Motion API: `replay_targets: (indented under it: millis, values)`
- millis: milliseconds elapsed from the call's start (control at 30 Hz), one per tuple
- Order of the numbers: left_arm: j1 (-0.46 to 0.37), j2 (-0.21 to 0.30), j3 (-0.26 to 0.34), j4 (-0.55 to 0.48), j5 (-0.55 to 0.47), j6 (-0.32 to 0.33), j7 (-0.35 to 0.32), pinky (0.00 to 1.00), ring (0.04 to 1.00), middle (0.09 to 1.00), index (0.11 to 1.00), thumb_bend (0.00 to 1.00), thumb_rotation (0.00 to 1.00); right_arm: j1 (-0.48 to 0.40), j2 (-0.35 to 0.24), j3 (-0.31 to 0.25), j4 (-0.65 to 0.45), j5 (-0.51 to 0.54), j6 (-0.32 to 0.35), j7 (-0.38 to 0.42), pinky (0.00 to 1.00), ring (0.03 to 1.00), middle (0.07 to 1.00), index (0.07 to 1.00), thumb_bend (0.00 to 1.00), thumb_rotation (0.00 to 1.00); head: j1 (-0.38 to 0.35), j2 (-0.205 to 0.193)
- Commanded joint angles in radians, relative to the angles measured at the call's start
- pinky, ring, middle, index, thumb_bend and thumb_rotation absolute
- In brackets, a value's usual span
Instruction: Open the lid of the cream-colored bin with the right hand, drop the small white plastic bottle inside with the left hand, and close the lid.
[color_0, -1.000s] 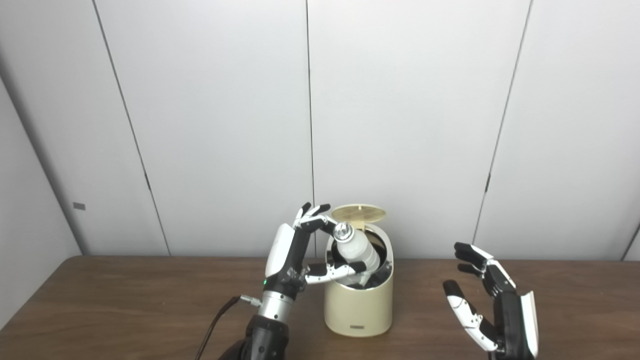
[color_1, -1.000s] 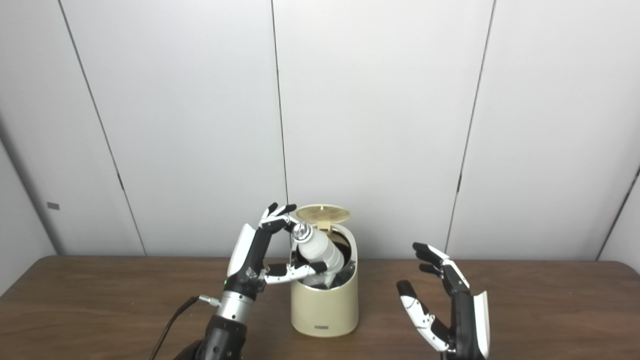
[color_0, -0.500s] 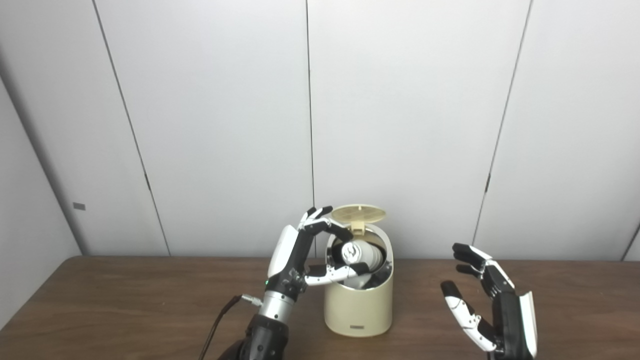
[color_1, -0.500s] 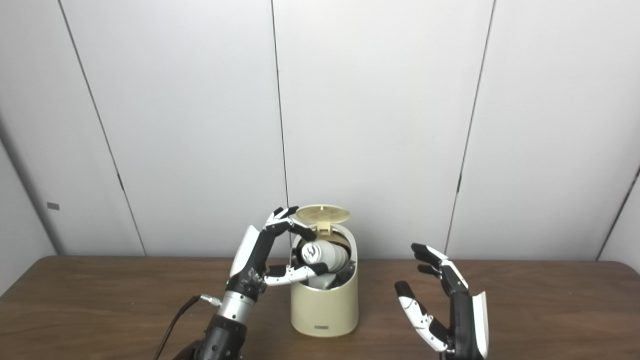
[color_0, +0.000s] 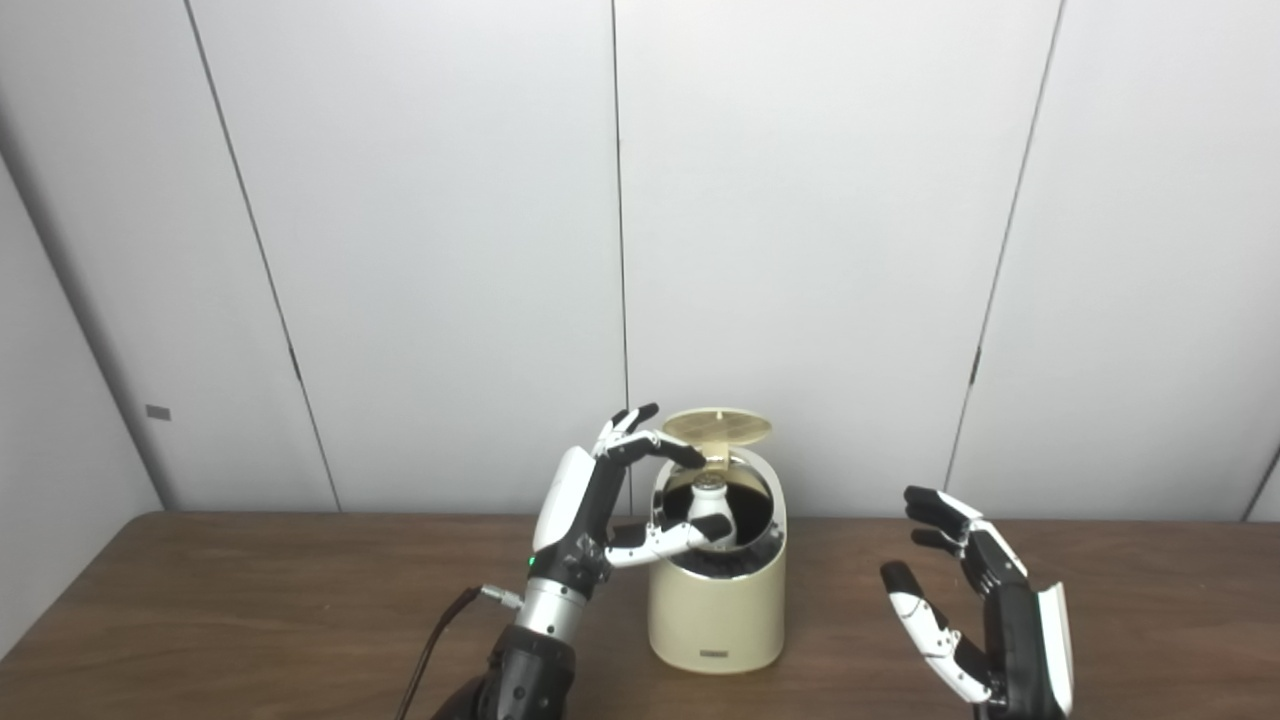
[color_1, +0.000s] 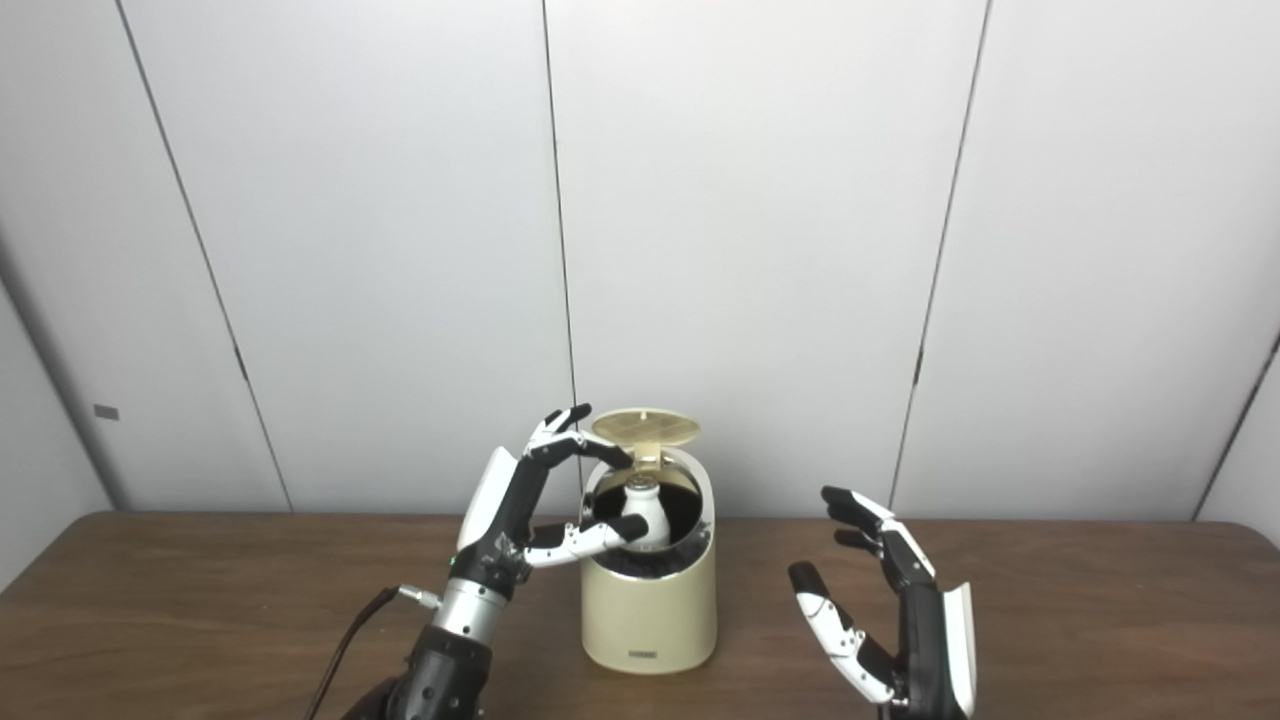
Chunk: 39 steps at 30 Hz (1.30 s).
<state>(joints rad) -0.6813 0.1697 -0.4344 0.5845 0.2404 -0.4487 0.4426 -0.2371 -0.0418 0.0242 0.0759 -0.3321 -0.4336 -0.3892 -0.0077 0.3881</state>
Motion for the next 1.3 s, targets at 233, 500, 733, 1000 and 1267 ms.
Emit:
replay_targets:
  millis: [233,500,733,1000,1267]
  values:
    - [0.045,-0.031,0.1,-0.189,-0.016,-0.021,0.061,1.0,0.751,0.469,0.502,0.53,0.01,-0.039,-0.014,0.008,-0.003,0.002,-0.035,-0.025,0.66,0.743,0.751,0.723,0.32,0.52,0.005,-0.002]
    - [0.198,-0.047,0.215,-0.404,-0.156,-0.021,-0.077,1.0,0.775,0.473,0.493,0.52,0.0,-0.046,-0.03,0.013,0.007,0.038,-0.036,-0.024,0.67,0.744,0.765,0.725,0.31,0.48,0.017,-0.006]
    - [0.318,-0.028,0.258,-0.541,-0.142,-0.021,-0.13,0.63,0.632,0.546,0.484,0.5,0.04,-0.068,-0.077,0.038,0.006,0.03,-0.036,-0.014,0.68,0.772,0.788,0.758,0.34,0.53,0.027,-0.004]
    - [0.396,-0.046,0.321,-0.547,-0.304,-0.021,-0.319,0.7,0.783,0.804,0.796,0.28,0.8,-0.124,-0.132,0.044,-0.11,-0.102,0.088,0.121,0.76,0.853,0.863,0.842,0.5,0.82,0.018,-0.01]
    - [0.433,-0.064,0.372,-0.513,-0.268,-0.019,-0.387,0.74,0.826,0.836,0.811,0.27,0.9,-0.242,-0.146,0.074,-0.363,-0.274,0.416,0.357,0.76,0.986,0.996,0.906,0.72,0.92,0.016,-0.01]
